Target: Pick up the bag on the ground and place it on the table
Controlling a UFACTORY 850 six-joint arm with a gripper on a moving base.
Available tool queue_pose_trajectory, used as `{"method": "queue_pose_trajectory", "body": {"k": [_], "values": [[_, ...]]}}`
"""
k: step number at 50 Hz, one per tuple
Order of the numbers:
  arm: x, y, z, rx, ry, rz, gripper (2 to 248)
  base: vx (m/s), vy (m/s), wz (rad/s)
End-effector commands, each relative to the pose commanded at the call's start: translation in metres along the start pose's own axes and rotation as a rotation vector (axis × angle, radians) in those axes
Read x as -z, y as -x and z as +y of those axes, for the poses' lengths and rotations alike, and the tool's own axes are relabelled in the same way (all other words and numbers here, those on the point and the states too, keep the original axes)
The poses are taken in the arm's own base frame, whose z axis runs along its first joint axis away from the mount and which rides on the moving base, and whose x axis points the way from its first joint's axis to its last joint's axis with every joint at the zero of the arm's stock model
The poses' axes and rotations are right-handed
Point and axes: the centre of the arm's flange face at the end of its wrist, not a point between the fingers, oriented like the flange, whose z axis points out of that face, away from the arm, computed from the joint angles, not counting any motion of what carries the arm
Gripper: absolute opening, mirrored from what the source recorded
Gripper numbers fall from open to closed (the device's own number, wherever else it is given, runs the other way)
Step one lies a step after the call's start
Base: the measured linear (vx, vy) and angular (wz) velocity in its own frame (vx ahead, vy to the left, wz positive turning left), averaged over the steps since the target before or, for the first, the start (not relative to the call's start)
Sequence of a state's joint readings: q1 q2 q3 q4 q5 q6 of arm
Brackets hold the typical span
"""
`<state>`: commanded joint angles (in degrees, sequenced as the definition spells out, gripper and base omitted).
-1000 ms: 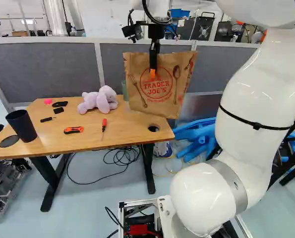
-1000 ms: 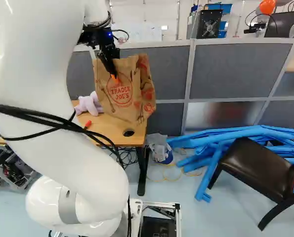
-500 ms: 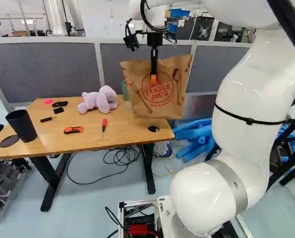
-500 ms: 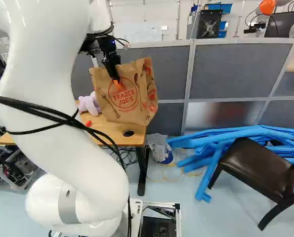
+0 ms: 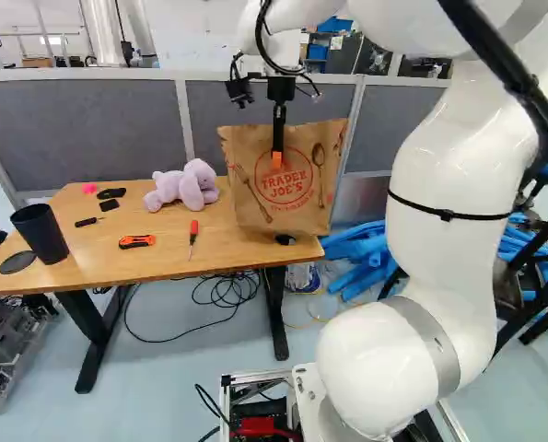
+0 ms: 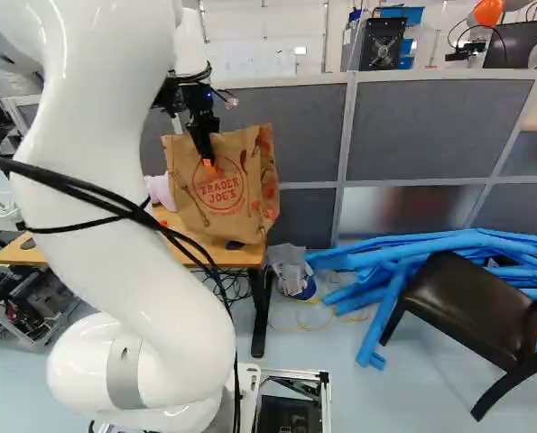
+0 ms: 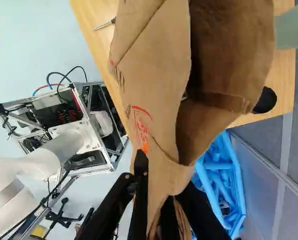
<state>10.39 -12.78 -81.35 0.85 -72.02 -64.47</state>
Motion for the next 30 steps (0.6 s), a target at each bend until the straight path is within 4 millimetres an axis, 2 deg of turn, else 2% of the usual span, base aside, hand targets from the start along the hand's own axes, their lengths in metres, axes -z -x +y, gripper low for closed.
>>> {"method": "queue_pose_trajectory", "body": {"k": [30], "values": [[-0.049,-0.011,0.022,-0.004,-0.085,-0.032,21,0.000,0.000,0.000]]}}
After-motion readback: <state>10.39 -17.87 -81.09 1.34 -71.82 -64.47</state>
